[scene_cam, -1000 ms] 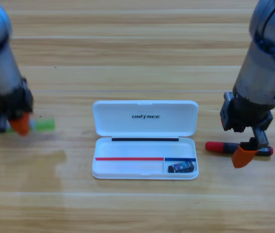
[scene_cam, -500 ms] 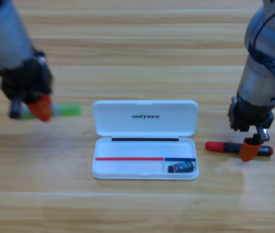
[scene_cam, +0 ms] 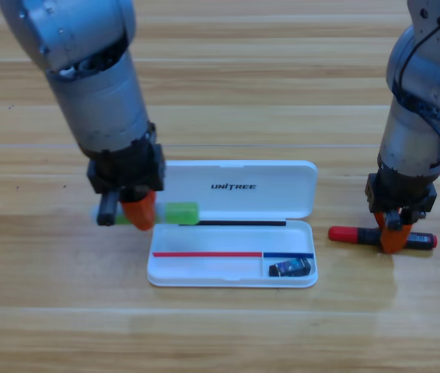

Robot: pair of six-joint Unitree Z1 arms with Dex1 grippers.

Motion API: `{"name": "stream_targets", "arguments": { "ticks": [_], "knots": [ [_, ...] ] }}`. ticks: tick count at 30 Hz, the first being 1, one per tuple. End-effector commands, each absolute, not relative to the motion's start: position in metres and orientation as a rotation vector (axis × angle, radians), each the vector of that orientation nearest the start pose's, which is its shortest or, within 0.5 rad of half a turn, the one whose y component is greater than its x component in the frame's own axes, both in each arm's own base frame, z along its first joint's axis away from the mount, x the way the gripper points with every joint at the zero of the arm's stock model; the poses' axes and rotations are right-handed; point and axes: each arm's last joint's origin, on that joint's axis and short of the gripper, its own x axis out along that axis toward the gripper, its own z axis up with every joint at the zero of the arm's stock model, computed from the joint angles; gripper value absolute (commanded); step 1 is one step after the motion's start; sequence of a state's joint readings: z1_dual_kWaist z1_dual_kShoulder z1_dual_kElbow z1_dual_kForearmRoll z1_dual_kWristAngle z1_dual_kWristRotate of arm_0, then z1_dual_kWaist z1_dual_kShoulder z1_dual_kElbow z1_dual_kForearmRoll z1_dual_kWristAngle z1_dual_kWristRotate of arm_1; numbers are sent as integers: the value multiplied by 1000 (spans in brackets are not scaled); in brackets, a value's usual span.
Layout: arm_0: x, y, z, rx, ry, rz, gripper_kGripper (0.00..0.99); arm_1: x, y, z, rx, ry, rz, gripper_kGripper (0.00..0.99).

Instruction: Clean up eraser and pencils

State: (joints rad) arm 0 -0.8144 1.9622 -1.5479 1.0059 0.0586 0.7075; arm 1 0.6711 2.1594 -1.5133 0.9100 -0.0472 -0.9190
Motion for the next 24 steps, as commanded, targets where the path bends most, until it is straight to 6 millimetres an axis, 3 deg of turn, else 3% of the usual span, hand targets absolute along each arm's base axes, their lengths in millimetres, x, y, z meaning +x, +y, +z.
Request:
{"name": "stream_targets", "arguments": {
  "ticks": [1,8,18,24],
  "knots": [
    [254,-294,257,1208,1094,-1147,0,328,242,148,-1262,1300,1190,0],
    [249,-310,251,1230,1084,-1172,0,325,240,156,-1256,1284,1191,0],
    [242,-332,240,1232,1087,-1210,0,302,224,222,-1234,1148,1157,0],
    [243,-338,236,1233,1084,-1219,0,294,218,234,-1231,1125,1148,0]
  ]
}}
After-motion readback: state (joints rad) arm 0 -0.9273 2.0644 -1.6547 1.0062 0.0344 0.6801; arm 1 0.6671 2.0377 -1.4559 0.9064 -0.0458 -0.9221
